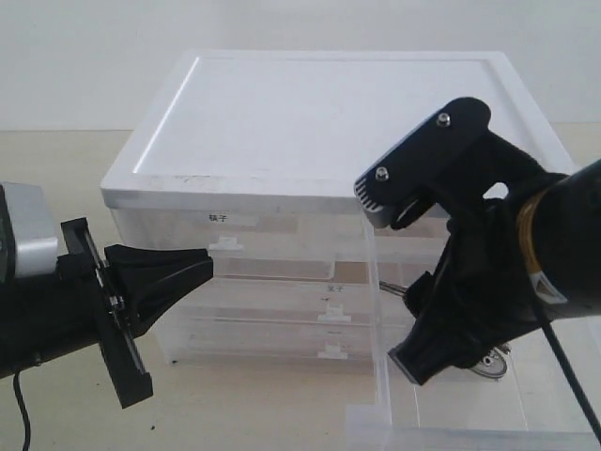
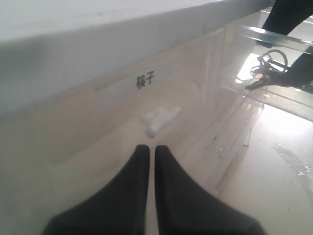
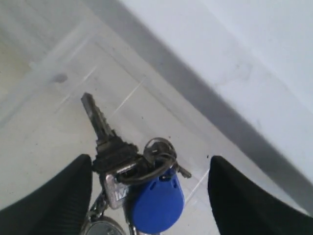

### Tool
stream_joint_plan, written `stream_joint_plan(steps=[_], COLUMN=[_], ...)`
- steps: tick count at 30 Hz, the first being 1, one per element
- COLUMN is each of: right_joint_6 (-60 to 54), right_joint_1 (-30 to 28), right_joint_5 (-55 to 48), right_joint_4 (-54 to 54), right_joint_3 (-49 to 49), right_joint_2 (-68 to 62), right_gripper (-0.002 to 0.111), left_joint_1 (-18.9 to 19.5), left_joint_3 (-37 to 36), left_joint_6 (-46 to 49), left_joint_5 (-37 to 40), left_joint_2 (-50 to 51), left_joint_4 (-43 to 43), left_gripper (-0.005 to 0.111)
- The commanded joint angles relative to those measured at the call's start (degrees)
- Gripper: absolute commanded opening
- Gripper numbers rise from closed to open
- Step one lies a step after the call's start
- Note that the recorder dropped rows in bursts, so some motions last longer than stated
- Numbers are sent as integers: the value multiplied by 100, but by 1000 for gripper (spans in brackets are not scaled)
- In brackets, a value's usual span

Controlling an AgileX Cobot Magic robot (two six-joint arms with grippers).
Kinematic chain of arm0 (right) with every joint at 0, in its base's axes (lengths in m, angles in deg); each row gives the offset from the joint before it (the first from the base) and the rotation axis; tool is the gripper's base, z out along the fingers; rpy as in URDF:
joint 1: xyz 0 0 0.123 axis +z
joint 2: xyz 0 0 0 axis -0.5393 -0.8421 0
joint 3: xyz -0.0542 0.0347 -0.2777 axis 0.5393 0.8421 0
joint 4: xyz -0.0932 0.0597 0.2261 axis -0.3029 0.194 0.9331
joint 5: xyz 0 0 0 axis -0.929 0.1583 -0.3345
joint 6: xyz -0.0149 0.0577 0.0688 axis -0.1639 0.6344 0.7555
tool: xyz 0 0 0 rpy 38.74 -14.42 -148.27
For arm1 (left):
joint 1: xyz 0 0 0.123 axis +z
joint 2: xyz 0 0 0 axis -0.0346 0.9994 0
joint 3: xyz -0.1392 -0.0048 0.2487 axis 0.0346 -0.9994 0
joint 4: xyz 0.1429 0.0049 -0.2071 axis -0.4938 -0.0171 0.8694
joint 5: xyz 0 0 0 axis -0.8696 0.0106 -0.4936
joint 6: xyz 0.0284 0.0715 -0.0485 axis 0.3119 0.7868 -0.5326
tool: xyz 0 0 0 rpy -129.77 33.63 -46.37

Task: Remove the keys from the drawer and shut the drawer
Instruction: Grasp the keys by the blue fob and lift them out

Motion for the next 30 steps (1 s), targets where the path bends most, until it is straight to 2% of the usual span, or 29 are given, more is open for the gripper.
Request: stream_joint_plan(steps=[1,4,6,8,9,17,26,30], right_joint_6=[312,375,319,242,191,-282,-380,-521], right_joint_1=[-25,-25,-25,-25,-25,85,822,1101], right_joint_5=[203,332,390,404,404,404,244,-128], right_joint_4=[-333,-450,-480,-601,-663,-623,-585,-861], right_joint_3=[383,494,483,482,482,236,-184,-726], right_joint_2=[-140,-193,-183,-157,-135,472,1092,1122], right_gripper=[52,41,25,3,0,0,0,0], left_joint_1=[-4,-4,-4,-4,-4,-4,-4,-4], left_joint_3=[14,14,14,14,14,14,14,14], left_joint_6=[-69,-110,-108,-108,-108,-108,-108,-108], left_joint_5=[1,1,1,1,1,1,1,1], left_joint_2=[11,11,11,11,11,11,11,11], left_joint_4=[-51,-51,-65,-65,-54,-28,-28,-28], left_gripper=[5,5,5,5,5,5,5,5])
